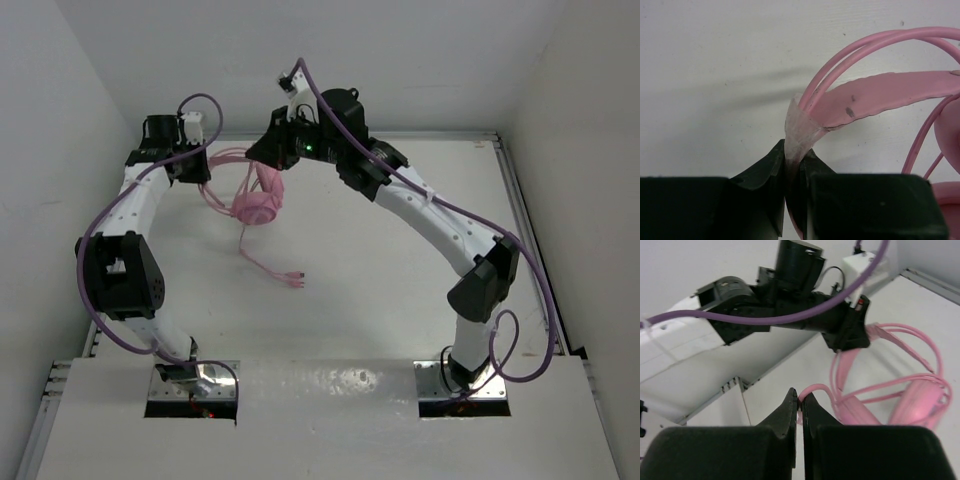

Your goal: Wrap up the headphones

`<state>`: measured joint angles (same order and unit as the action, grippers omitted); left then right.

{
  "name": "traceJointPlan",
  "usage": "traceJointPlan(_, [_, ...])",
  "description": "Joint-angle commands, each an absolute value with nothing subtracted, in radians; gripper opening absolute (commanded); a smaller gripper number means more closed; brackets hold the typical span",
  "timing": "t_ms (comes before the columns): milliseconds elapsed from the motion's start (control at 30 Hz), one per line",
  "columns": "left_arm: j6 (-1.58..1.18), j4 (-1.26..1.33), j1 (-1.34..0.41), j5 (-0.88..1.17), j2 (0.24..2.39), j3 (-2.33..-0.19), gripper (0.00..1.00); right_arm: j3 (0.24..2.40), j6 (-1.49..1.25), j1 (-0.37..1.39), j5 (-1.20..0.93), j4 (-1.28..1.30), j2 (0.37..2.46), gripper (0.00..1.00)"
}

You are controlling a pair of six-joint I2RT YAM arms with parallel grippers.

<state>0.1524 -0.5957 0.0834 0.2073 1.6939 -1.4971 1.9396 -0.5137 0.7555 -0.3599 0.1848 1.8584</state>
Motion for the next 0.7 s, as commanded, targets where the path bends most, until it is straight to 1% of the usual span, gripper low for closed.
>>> traceJointPlan(0, [0.201,-0.555,0.074,0.297,1.637,-1.497,0.0,2.028,-0.499,0.732,-0.373,0.168,1.854,0.0])
traceJointPlan(67, [0.221,-0.554,0.074,0.293,1.637,-1.497,0.0,2.141,-0.431,0.715,-0.414,0.273,1.885,0.0])
traceJointPlan(133, [0.232,-0.529,0.074,0.246,1.634,-1.499,0.0,2.181,-0.411,0.689,-0.474,0.374,1.899,0.0])
traceJointPlan(167, [0.238,-0.519,0.075,0.166,1.635,-1.505,0.0,2.189,-0.4,0.678,-0.553,0.405,1.899,0.0])
traceJointPlan(233, [0.248,-0.488,0.077,0.048,1.637,-1.522,0.0,2.172,-0.371,0.654,-0.607,0.483,1.881,0.0])
traceJointPlan(367, [0.285,-0.419,0.077,0.005,1.623,-1.555,0.0,2.097,-0.339,0.652,-0.689,0.569,1.864,0.0])
traceJointPlan(433, [0.273,-0.404,0.075,0.005,1.624,-1.577,0.0,2.103,-0.414,0.652,-0.748,0.569,1.884,0.0])
traceJointPlan(467, [0.265,-0.402,0.075,0.005,1.628,-1.586,0.0,2.08,-0.464,0.656,-0.809,0.501,1.891,0.0])
traceJointPlan(533, [0.23,-0.399,0.075,0.008,1.632,-1.604,0.0,2.03,-0.564,0.701,-0.844,0.395,1.911,0.0])
traceJointPlan(667, [0.193,-0.396,0.074,0.043,1.637,-1.606,0.0,2.062,-0.575,0.788,-0.812,0.356,1.973,0.0])
